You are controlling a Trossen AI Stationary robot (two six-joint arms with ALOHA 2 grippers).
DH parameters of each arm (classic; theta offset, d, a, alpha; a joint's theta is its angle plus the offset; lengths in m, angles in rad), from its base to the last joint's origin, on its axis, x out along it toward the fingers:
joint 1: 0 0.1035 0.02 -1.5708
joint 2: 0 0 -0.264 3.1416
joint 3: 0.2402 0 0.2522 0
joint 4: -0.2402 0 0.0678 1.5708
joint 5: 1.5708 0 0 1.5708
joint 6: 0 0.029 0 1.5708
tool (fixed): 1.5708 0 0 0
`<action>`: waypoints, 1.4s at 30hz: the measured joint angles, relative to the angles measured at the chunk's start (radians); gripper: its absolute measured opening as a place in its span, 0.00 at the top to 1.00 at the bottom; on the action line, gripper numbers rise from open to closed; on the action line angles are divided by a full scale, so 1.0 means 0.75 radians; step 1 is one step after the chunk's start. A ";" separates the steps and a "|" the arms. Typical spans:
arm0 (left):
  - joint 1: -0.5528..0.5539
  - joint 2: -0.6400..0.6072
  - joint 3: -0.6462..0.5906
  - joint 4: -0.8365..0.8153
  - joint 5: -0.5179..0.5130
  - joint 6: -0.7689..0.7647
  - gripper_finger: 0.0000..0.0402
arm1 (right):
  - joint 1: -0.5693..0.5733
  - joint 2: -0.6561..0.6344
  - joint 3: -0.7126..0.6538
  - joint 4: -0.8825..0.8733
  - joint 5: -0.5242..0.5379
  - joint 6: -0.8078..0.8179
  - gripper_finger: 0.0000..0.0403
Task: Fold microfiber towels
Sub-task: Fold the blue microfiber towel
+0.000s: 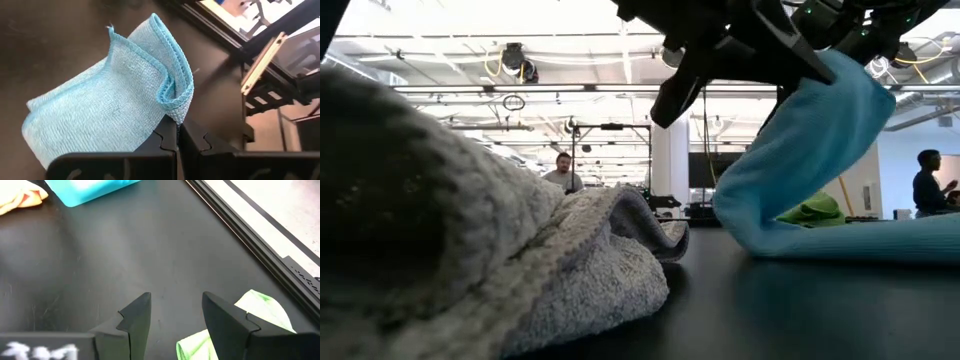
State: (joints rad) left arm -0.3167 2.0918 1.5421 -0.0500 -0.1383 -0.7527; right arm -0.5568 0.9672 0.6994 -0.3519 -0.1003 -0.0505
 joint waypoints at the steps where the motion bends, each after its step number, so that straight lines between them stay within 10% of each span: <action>1: -0.005 0.001 0.000 0.001 0.001 -0.009 1.00 | 0.000 0.000 0.000 -0.001 0.000 0.000 0.58; 31: 0.043 0.104 0.001 0.418 0.199 -0.014 0.72 | 0.026 -0.004 0.000 -0.087 -0.091 0.005 0.58; 42: 0.112 0.044 0.000 -0.094 0.024 -0.001 0.72 | 0.445 -0.050 -0.001 -0.526 -0.258 0.127 0.78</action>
State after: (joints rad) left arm -0.2324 2.1251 1.5421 -0.1203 -0.1203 -0.7536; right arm -0.2228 0.9298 0.6987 -0.7461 -0.2935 0.0450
